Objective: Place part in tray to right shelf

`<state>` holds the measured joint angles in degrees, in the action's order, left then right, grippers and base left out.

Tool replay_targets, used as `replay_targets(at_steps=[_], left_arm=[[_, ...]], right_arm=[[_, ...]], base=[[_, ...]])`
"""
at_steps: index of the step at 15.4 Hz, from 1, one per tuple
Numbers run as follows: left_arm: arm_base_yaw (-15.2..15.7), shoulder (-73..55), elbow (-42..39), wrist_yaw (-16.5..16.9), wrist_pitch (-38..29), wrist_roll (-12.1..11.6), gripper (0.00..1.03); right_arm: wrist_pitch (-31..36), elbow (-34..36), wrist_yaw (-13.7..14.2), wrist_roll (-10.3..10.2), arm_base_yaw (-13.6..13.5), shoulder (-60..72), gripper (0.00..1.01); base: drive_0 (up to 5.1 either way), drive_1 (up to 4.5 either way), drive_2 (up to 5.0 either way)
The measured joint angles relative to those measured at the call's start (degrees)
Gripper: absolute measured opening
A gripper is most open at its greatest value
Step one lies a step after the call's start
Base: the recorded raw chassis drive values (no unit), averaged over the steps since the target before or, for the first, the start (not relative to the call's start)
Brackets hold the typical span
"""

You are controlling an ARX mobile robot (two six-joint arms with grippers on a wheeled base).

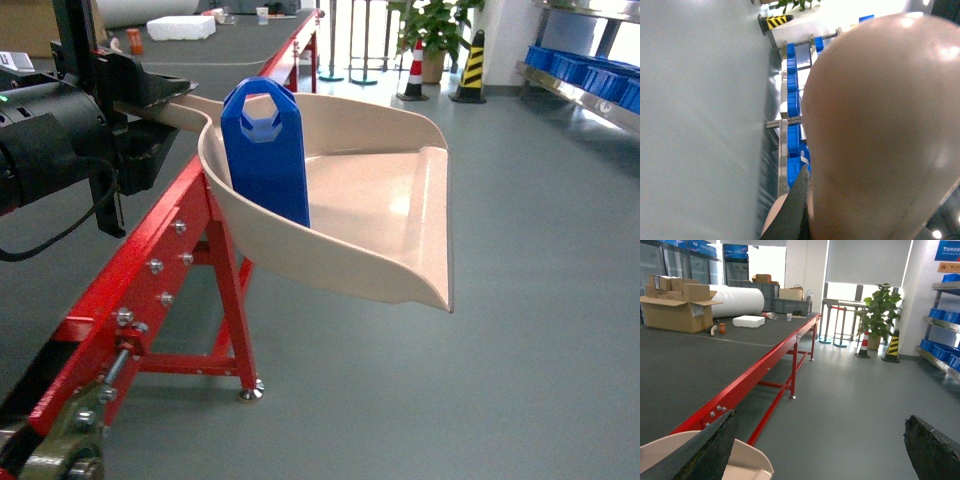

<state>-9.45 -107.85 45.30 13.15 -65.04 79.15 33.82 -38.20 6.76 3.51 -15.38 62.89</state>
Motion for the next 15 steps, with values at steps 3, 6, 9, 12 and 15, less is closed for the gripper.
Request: replay_targets(at_steps=[3, 6, 9, 12, 15], left_arm=[[0.13, 0.0, 0.0, -0.07, -0.17, 0.0, 0.17], [0.09, 0.0, 0.0, 0.02, 0.13, -0.02, 0.17], [0.11, 0.0, 0.0, -0.02, 0.31, -0.04, 0.17], [0.15, 0.0, 0.0, -0.09, 0.07, 0.0, 0.17], [0.09, 0.0, 0.0, -0.02, 0.52, -0.04, 0.17]], right_arm=[[-0.04, 0.0, 0.02, 0.0, 0.0, 0.0, 0.98], [-0.09, 0.0, 0.02, 0.0, 0.0, 0.0, 0.98], [-0.2, 0.0, 0.0, 0.0, 0.0, 0.0, 0.98], [-0.17, 0.0, 0.02, 0.0, 0.0, 0.0, 0.98], [-0.26, 0.0, 0.02, 0.0, 0.0, 0.0, 0.98]], base=[[4.8, -2.53, -2.5], [4.8, -2.53, -2.5], [4.8, -2.53, -2.5], [4.8, -2.53, -2.5], [4.8, -2.53, -2.5]])
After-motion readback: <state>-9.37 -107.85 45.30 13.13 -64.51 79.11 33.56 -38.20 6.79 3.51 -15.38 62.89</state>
